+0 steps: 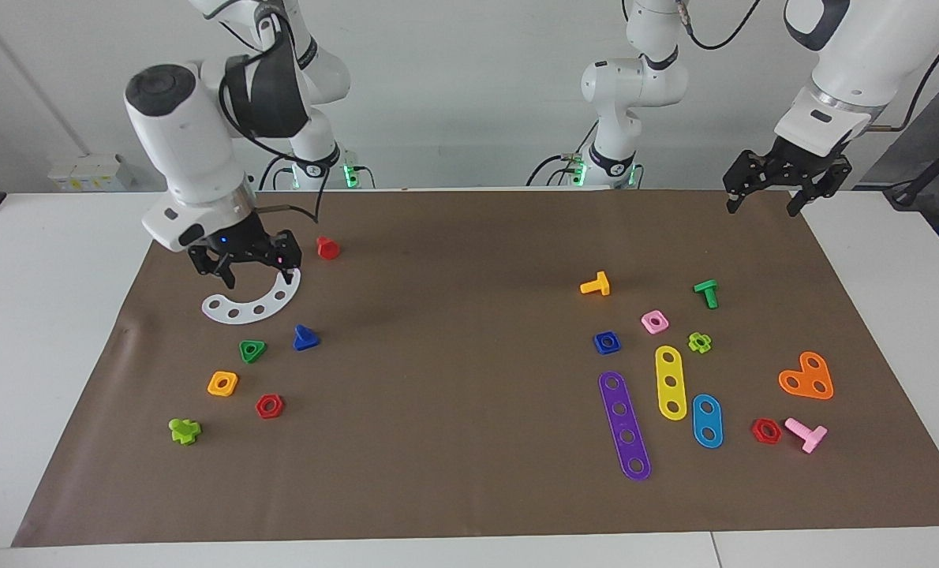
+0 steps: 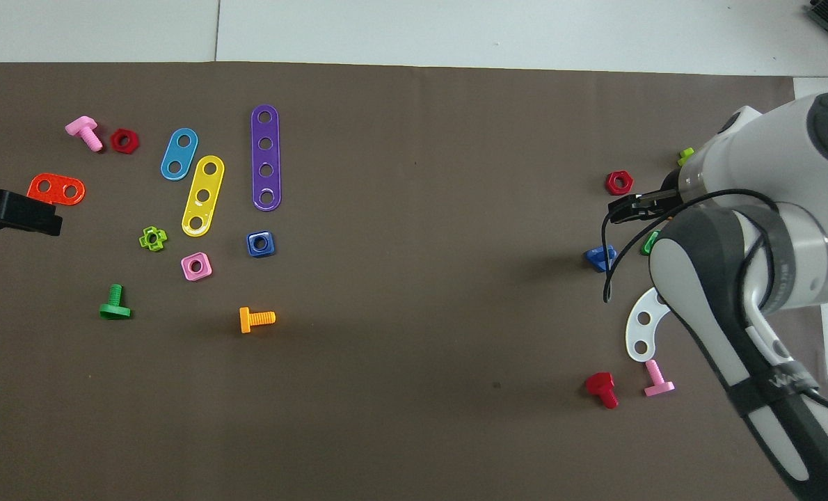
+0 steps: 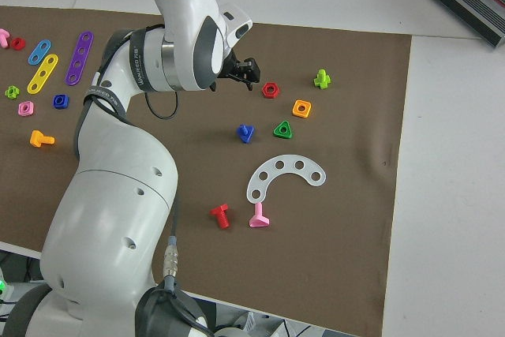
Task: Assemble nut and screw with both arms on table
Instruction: 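Close the right gripper on the blue screw and lift it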
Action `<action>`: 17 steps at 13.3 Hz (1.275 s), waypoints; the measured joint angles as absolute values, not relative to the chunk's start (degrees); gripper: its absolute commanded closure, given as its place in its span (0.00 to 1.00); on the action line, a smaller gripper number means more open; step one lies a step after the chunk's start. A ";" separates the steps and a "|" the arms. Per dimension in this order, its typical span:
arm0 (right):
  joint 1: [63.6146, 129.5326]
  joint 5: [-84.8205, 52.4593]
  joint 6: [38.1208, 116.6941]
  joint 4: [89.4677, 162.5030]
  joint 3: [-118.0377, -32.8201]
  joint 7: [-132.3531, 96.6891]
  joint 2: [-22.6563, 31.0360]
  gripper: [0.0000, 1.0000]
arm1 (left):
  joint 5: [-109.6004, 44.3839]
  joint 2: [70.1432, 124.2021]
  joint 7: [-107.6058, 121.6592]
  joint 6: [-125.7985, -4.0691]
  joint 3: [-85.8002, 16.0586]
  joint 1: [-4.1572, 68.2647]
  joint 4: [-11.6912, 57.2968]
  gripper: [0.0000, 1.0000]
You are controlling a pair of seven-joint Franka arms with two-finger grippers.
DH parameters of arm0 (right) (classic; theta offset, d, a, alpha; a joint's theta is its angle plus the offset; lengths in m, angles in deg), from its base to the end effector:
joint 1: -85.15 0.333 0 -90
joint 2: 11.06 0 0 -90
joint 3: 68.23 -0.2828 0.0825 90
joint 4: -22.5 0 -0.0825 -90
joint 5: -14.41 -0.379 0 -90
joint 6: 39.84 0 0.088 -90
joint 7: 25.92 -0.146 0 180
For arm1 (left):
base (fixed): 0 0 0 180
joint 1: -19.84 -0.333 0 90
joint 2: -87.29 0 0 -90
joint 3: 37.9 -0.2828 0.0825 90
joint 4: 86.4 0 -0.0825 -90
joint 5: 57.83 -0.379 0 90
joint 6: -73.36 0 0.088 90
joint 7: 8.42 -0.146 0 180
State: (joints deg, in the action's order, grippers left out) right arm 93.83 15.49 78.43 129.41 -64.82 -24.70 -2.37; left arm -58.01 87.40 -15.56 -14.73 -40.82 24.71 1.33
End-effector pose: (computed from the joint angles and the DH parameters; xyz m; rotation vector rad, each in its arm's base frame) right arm 0.5940 0.0539 0.3692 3.1107 0.1911 0.0744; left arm 0.5470 -0.0182 0.5668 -3.1283 0.2485 -0.0066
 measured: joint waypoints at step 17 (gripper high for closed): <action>93.91 14.43 100.17 149.42 -64.65 -21.62 -2.05 0.51 | -58.01 87.40 -15.56 -14.73 -40.82 24.71 1.33 0.00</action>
State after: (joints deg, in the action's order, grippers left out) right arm 93.91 14.43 100.17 149.42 -64.65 -21.62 -2.05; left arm -58.01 87.40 -15.56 -14.73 -40.82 24.71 1.33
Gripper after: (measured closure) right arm 0.339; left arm 0.000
